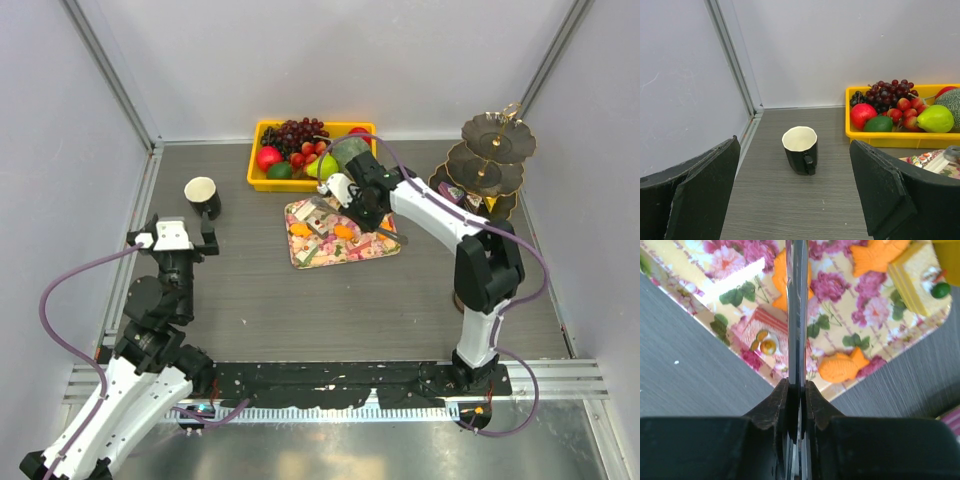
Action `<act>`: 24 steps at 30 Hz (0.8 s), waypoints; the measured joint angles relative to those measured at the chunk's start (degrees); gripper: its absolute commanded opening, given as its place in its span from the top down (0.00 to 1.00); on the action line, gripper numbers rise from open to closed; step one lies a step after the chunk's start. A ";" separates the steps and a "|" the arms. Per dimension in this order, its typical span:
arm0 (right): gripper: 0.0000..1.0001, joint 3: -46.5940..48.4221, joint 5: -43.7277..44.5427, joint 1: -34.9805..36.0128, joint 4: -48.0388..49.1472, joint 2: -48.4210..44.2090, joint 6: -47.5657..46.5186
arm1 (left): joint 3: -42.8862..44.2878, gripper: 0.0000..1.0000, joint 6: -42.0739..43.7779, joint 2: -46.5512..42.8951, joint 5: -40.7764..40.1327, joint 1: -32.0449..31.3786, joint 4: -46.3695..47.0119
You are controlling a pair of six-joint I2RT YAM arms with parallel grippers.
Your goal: Serve the afternoon tea
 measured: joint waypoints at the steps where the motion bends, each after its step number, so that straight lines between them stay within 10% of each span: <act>1: 0.95 -0.63 0.37 0.00 -0.09 -1.46 0.20 | 0.00 0.01 0.00 -0.09 0.09 0.00 0.00; 24: 0.95 -23.71 10.64 -6.43 3.39 -28.28 21.11 | 0.00 0.01 -0.13 -1.60 0.20 0.00 0.00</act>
